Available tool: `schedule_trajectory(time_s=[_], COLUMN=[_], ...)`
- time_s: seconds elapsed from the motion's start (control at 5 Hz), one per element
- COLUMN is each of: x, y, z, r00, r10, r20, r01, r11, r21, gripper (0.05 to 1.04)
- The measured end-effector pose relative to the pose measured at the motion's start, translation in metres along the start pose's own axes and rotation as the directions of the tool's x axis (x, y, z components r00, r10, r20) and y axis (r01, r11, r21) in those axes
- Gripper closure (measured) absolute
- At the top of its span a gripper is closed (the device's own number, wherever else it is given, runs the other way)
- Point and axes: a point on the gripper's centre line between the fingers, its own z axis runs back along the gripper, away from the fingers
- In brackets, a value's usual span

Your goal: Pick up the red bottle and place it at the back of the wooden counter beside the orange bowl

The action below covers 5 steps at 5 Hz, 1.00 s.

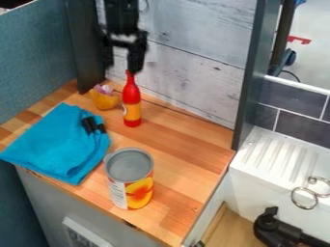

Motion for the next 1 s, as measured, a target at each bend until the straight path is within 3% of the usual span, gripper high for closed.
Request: schedule_trajectory(time_s=[0.2, 0.4, 0.6, 0.8, 1.0], x=[-0.044, -0.087, -0.127, -0.163, -0.179], y=[-0.014, -0.024, -0.034, -0.049, -0.060], z=[0.020, 0.025, 0.024, 0.020, 0.014], r00=[0.999, 0.996, 0.996, 0.994, 0.987], r10=[0.047, 0.063, 0.003, -0.086, -0.156], r20=[-0.008, -0.058, -0.094, -0.066, -0.031], r01=[-0.048, -0.066, -0.003, 0.086, 0.156], r11=[0.998, 0.997, 1.000, 0.996, 0.987], r21=[-0.035, -0.041, 0.004, -0.007, -0.026], gripper=[0.083, 0.083, 0.083, 0.083, 0.083])
